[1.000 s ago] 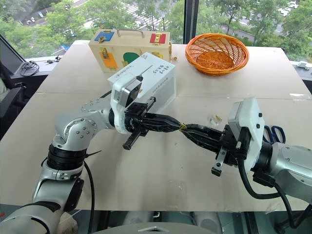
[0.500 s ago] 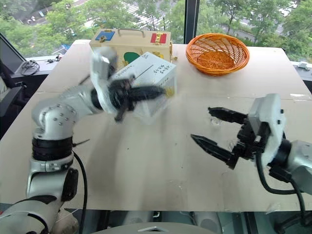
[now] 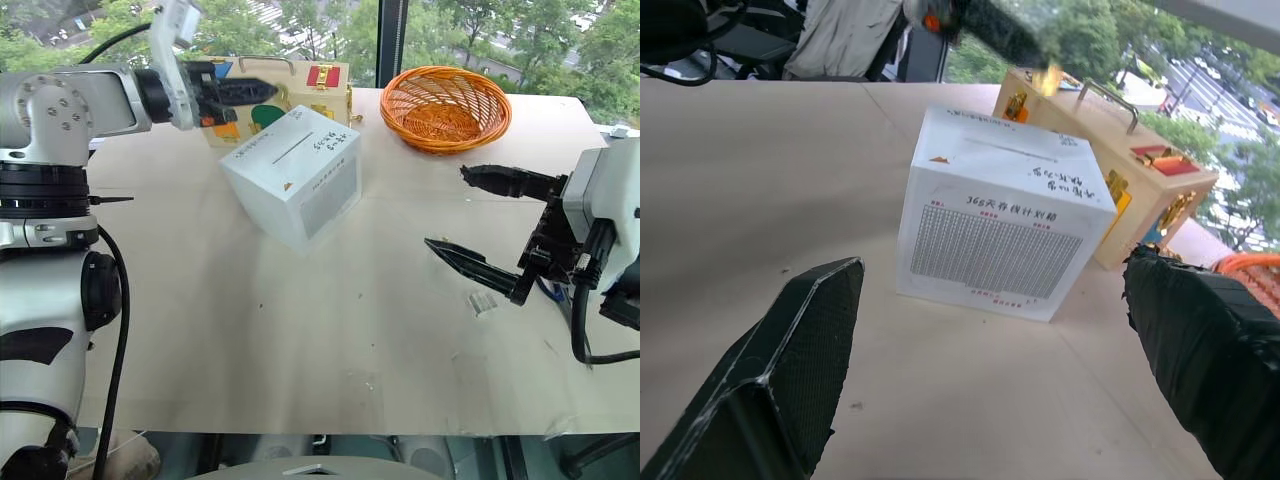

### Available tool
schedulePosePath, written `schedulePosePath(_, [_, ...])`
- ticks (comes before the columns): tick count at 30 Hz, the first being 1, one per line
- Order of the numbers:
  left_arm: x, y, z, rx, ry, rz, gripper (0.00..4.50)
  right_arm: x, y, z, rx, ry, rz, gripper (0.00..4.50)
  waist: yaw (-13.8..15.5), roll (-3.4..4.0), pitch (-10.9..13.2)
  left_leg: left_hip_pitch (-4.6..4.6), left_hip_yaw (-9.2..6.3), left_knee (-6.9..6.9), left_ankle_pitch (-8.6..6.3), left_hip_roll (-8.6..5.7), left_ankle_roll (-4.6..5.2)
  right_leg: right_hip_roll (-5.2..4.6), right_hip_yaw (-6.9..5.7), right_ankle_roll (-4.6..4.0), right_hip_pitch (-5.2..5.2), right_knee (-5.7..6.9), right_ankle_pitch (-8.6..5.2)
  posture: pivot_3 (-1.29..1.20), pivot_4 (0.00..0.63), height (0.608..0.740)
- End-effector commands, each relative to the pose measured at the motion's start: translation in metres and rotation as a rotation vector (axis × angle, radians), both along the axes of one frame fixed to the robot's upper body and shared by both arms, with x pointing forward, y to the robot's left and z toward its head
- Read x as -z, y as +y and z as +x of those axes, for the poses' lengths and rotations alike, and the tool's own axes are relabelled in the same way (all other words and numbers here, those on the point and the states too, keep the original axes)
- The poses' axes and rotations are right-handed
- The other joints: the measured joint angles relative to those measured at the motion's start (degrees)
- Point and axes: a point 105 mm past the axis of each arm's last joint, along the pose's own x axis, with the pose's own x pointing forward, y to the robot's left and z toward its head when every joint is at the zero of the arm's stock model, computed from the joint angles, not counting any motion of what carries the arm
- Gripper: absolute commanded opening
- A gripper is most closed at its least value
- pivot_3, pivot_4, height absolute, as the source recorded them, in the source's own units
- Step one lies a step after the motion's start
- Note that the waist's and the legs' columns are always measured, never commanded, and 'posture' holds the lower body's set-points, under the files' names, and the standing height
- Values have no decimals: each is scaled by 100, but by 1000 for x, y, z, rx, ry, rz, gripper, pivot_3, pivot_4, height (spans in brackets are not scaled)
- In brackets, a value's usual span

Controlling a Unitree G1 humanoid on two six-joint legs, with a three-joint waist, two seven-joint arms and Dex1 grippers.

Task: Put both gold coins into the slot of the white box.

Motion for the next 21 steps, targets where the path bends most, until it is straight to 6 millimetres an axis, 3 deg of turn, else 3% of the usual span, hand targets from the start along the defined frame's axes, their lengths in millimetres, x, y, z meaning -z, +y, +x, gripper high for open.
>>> schedulePosePath(1, [-9, 0, 0, -9, -15, 59, 0, -1, 3, 0, -11, -34, -17, 4442, 1, -9, 9, -3, 0, -1, 0, 0, 0, 0, 0, 1, -5, 0, 1, 0, 150, 740])
schedulePosePath(10, [5, -8, 0, 1, 63, 72, 0, 9, 7, 0, -6, -22, 8, 4442, 5, -14, 16, -11, 2, 2, 0, 1, 0, -4, 2, 7, -12, 3, 4, 0, 150, 740])
schedulePosePath(21, [18, -6, 1, -55, 19, 250, 0, 14, 7, -3, 1, -9, 16, 4442, 2, -14, 16, -8, 1, 3, 0, 1, 0, -5, 2, 8, -11, 8, 4, 0, 150, 740])
